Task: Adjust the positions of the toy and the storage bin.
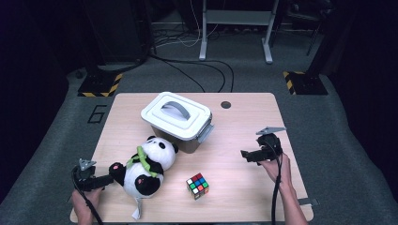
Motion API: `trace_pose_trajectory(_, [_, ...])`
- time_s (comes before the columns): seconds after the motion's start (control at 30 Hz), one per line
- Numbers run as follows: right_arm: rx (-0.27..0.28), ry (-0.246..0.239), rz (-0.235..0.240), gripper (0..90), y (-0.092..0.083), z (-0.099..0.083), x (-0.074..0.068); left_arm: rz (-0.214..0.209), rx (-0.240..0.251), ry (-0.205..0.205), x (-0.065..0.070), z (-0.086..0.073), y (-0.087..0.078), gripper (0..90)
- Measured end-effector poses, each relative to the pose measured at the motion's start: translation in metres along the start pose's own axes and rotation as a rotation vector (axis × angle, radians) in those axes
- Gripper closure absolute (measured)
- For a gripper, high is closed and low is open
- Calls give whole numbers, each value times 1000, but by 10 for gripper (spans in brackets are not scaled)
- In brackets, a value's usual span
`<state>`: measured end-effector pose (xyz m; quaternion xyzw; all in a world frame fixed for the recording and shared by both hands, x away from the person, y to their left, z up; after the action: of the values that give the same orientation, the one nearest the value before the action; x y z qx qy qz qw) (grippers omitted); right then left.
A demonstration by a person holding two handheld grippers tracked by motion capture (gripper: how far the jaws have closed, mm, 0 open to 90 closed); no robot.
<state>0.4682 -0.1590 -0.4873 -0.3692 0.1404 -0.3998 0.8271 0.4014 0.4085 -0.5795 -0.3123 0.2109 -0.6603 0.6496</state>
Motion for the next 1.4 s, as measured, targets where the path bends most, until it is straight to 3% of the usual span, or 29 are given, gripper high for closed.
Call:
trace_pose_trajectory(0.33, [34, -73, 37, 7, -5, 44, -14, 0, 2, -1, 0, 0, 0, 64])
trace_pose_trajectory(0.73, [62, -152, 85, 0, 3, 88, -32, -3, -1, -1, 0, 0, -1, 72])
trace_pose_trajectory(0.9, [69, -196, 109, 0, 13, 114, -46, -3, 0, -4, 0, 0, -1, 73])
trace_pose_trajectory(1.4, [59, -258, 173, 0, 45, 161, -67, -6, 5, -8, 0, 0, -1, 81])
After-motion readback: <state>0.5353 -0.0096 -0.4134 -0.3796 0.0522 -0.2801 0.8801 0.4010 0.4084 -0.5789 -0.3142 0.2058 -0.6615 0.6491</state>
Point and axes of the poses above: each handheld gripper's, and its own axes: y roughly forward along the jaws, z roughly out of its top, x roughly to its right, the point moved 7 cm from there along y, roughly forward along the jaws, and after that the axes turned 11 degrees about -y, right-handed, at the moved point
